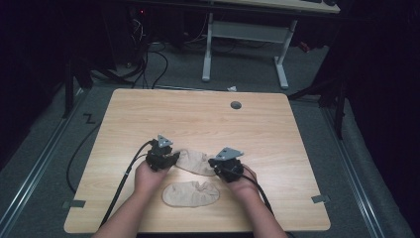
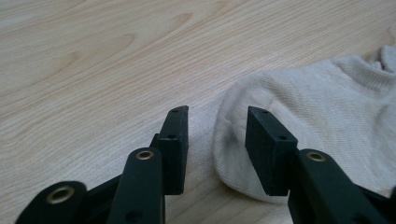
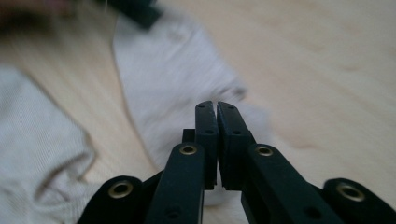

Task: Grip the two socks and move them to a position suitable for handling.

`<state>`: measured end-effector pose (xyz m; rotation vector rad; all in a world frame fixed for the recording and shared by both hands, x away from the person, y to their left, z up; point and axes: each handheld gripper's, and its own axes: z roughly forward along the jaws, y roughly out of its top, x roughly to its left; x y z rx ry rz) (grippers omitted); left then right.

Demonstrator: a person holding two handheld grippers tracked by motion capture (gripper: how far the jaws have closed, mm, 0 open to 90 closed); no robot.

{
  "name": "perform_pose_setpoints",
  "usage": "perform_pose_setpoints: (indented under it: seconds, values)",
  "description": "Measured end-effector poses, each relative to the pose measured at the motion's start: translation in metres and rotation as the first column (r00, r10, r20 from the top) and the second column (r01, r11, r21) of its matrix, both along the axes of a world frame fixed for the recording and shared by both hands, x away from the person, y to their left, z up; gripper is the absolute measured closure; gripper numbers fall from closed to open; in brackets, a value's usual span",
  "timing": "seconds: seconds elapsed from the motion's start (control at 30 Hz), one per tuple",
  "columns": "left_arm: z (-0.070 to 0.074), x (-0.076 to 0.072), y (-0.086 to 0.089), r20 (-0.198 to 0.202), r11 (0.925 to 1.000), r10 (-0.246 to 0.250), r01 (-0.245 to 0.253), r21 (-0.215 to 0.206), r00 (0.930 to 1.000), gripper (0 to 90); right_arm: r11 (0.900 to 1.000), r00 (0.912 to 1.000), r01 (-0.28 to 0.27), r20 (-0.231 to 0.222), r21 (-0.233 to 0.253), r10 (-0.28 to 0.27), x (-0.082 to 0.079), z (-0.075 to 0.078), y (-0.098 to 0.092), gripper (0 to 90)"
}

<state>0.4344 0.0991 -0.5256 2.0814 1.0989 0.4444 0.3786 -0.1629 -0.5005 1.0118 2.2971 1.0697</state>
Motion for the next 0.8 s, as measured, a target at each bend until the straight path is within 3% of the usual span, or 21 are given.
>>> perform_pose_setpoints:
  seconds: [0.1, 0.23, 0.33, 0.8]
  values:
    - [0.0, 0.0, -0.001, 0.003, 1.0, 0.0, 0.0, -0.007, 1.0, 61.9, 0.997, 0.998, 0.062, -0.013, 0.039, -0.061, 0.0, 0.002, -0.013, 80.3]
    - [-0.002, 0.0, -0.002, -0.007, 0.9999, 0.013, -0.013, 0.011, 0.9999, 66.5, 0.997, 0.9922, 0.075, -0.101, 0.024, -0.072, 0.005, -0.012, -0.014, 67.8]
    - [-0.002, -0.001, -0.003, -0.002, 0.9999, 0.01, -0.01, 0.007, 1.0, 70.7, 0.996, 0.9889, 0.081, -0.128, 0.036, -0.076, 0.008, -0.016, -0.013, 64.8]
    - [-0.004, -0.005, -0.001, -0.01, 0.9999, 0.014, -0.014, -0.008, 0.9999, 83.0, 0.996, 0.9832, 0.092, -0.159, 0.015, -0.089, 0.012, -0.027, -0.006, 66.8]
